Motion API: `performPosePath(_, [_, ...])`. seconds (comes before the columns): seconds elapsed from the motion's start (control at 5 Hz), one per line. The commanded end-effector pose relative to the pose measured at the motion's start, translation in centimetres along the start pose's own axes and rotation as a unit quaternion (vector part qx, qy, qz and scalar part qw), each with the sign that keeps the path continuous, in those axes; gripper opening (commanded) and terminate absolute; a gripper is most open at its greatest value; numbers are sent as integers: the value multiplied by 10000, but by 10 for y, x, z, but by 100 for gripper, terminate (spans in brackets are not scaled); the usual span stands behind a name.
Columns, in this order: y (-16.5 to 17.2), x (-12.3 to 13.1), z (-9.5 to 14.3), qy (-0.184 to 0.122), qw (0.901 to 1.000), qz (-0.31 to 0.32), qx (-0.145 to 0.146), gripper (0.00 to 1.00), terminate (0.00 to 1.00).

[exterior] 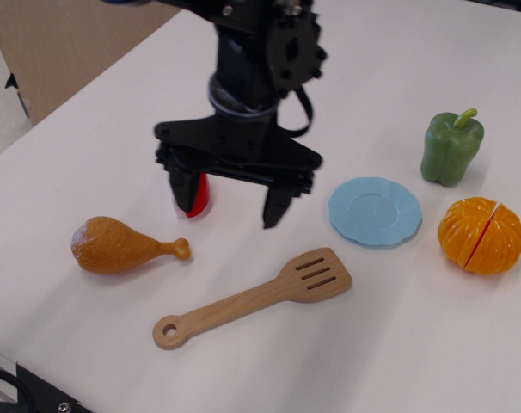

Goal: Put sushi on plate

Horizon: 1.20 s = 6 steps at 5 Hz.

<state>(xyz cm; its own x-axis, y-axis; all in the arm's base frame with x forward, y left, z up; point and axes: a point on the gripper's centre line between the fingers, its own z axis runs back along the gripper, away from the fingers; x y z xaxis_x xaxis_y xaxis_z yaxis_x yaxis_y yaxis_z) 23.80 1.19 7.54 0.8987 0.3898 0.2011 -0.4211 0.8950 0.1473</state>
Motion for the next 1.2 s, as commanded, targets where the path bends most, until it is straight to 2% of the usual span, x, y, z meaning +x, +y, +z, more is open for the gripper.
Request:
performPosePath(0.0, [38,34,-20,-573,9914,1175,-101,100,0])
performPosePath(0.2, [45,48,-32,-894,9873,1272,-340,100,0])
performPosePath(0.4, [53,61,-43,-1087,9847,1260,-523,100,0])
performPosePath(0.6, [58,64,-57,-1095,9785,1542,-824,100,0])
performPosePath(1.0, [57,70,-79,-630,9791,1648,-1013,100,0])
